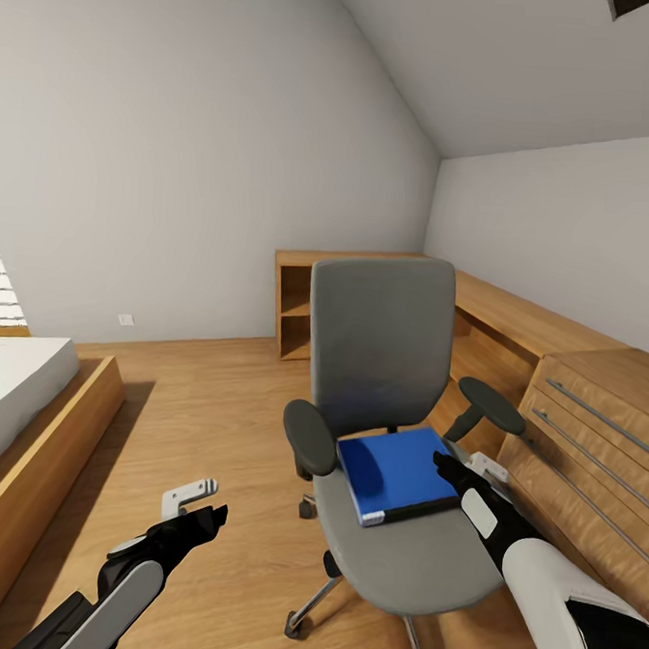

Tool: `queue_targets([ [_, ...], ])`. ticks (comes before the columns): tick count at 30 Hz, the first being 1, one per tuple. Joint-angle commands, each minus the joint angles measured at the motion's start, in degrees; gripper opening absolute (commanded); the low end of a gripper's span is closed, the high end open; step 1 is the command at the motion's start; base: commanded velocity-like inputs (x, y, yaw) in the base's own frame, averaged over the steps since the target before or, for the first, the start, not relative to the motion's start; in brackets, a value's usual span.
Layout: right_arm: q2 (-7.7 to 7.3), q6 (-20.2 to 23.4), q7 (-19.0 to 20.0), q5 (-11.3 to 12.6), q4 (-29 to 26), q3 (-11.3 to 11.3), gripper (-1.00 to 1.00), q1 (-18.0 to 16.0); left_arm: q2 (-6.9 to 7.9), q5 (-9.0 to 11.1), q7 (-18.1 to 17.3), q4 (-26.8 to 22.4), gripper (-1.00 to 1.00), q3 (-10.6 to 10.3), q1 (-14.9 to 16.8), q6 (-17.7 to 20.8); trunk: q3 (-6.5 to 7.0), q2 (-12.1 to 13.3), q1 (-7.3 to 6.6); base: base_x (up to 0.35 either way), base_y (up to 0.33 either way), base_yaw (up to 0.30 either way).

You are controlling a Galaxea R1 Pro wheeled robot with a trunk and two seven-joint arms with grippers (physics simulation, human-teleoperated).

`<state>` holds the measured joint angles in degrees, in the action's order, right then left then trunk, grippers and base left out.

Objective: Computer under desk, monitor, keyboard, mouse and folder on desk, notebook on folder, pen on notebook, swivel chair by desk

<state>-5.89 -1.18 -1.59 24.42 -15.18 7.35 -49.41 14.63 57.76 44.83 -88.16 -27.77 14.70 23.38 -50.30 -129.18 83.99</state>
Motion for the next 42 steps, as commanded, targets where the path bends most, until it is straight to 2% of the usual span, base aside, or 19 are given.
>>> queue_targets([
  [1, -0.03, -0.1, -0.3, 0.7, 0.4, 0.1, 1.0, 0.0, 0.05, 0.3, 0.4, -0.1, 1.0, -0.1, 0.1, 0.1, -0.07, 0.0, -0.01, -0.025, 0.0, 0.0],
  [8, -0.04, -0.1, -0.6, 0.7, 0.4, 0.1, 1.0, 0.0, 0.05, 0.3, 0.4, -0.1, 1.0, -0.1, 0.1, 0.1, -0.07, 0.0, -0.01, -0.014, 0.0, 0.0],
  [18, -0.08, -0.2, -0.7, 0.7, 0.4, 0.1, 1.0, 0.0, 0.05, 0.3, 0.4, -0.1, 1.0, -0.1, 0.1, 0.1, -0.07, 0.0, -0.01, -0.21, 0.0, 0.0],
  [28, -0.08, -0.2, -0.7, 0.7, 0.4, 0.1, 1.0, 0.0, 0.05, 0.2, 0.4, -0.1, 1.0, -0.2, 0.1, 0.1, -0.07, 0.0, -0.01, -0.028, 0.0, 0.0],
  [42, -0.08, -0.3, -0.7, 0.8, 0.3, 0.1, 1.0, 0.0, -0.03, 0.2, 0.3, -0.1, 1.0, -0.2, 0.1, 0.1, 2.44, 5.6, -3.08, -0.001, 0.0, 0.0],
])
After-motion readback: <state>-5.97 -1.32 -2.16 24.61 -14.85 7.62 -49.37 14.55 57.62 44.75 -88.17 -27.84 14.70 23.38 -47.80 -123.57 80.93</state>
